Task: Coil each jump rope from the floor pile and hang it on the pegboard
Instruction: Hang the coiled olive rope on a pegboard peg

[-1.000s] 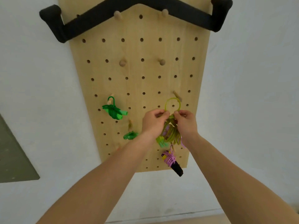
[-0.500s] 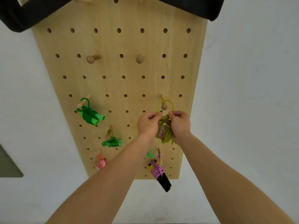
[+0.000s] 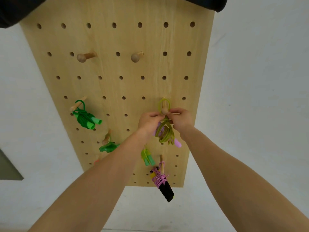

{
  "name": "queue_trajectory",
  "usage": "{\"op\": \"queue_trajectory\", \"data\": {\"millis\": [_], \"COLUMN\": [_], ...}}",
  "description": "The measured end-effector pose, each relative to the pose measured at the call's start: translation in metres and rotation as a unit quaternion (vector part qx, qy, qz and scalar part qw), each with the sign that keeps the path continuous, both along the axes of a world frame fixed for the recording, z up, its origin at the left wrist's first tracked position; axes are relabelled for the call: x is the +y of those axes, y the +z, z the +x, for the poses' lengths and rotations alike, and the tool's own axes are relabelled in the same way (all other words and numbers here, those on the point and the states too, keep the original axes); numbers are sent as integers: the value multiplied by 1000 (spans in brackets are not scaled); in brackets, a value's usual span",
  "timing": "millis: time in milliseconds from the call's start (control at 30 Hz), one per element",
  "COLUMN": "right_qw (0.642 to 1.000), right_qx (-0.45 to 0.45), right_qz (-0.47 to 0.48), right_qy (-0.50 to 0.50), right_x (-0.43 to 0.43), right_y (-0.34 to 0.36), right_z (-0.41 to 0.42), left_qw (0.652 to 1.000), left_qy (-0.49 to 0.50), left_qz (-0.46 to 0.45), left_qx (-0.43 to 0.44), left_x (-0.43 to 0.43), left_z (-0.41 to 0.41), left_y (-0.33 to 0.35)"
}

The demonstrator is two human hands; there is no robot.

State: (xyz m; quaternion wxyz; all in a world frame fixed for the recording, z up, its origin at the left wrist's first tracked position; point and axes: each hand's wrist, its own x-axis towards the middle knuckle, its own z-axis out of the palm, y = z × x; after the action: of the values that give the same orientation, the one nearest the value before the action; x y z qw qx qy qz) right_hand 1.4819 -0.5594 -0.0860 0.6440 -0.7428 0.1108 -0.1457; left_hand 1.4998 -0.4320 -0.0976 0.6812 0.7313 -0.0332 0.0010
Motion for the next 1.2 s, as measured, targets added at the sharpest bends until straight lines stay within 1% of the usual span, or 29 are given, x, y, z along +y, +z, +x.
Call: {"op": "queue_trajectory", "data": {"millis": [100, 200, 333, 433, 533, 600, 700, 833, 900, 967, 1067, 1200], "right_qw": [1000, 999, 999, 998, 996, 995, 989, 972, 958, 948, 934, 905], "right_qx": [0, 0, -4, -1, 5, 6, 15, 62, 88, 102, 107, 141], "right_qz": [-13, -25, -47, -69, -83, -97, -139, -222, -272, -300, -338, -402], "right_qy": [16, 22, 16, 10, -11, -20, -36, -38, -29, -28, -28, 13], "right_x": [0, 1, 0, -1, -4, -6, -8, 5, 20, 41, 79, 135], "right_y": [-2, -5, -6, -5, -2, 0, 3, 5, 6, 3, -2, -8], "right_z": [6, 13, 18, 14, 4, -6, -23, -52, -70, -88, -113, -145], "left_qw": [996, 985, 951, 926, 918, 915, 912, 895, 885, 877, 875, 873], "left_qy": [7, 13, 6, 22, 38, 37, 23, 11, -2, -19, -44, -81], "left_qz": [82, 161, 282, 340, 355, 369, 388, 420, 440, 454, 459, 462], "left_qx": [-26, -56, -130, -161, -171, -161, -135, -146, -150, -154, -150, -130], "left_x": [5, 8, 7, 10, 18, 27, 50, 89, 113, 140, 179, 225], "left_z": [11, 20, 23, 20, 15, 9, -2, -25, -38, -50, -70, -99], "left_y": [-2, -4, -1, 1, -1, 1, 5, 9, 9, 6, -3, -17]}}
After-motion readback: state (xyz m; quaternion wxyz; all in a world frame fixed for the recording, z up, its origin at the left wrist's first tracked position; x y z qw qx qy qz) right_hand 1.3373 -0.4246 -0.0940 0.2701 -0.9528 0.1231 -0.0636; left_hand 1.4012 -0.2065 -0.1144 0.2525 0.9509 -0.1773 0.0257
